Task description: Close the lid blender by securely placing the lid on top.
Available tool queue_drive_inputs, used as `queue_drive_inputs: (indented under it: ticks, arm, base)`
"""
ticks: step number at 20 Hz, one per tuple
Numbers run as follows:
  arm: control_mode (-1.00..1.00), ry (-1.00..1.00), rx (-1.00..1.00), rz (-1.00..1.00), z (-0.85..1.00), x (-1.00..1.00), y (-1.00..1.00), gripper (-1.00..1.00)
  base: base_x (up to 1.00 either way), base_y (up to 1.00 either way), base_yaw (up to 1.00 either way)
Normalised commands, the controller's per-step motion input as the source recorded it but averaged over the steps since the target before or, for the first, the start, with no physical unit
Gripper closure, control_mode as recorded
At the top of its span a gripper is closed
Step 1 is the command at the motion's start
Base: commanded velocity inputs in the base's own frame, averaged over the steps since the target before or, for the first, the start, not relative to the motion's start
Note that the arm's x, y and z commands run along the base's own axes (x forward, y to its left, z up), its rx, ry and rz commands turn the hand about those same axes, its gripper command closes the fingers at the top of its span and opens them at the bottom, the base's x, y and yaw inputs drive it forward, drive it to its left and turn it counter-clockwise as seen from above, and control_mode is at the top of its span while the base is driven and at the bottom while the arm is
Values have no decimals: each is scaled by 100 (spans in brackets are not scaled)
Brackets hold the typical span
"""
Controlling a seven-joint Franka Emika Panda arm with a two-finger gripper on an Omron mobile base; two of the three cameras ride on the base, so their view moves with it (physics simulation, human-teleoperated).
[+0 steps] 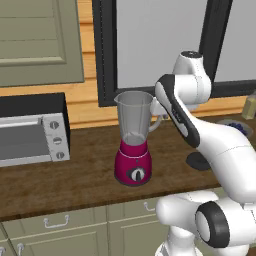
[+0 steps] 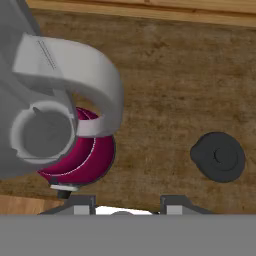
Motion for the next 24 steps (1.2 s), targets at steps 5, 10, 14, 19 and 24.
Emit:
queue_drive_inputs:
  ticks: [5, 10, 14, 19, 24]
  arm:
    - [-100, 0, 2, -9, -1, -40, -44, -100]
    - [-100, 0, 10, -23, -8, -92, -100, -100]
    - [-100, 0, 10, -20, -11, -95, -100, -100]
    - [-100, 0, 3, -11, -25, -66, -97, -100]
    - [-100, 3, 0, -8, -32, -10, -36, -100]
  base:
    - [0, 0, 0]
    - [0, 0, 0]
    - [0, 0, 0]
    - [0, 0, 0]
    - [0, 0, 0]
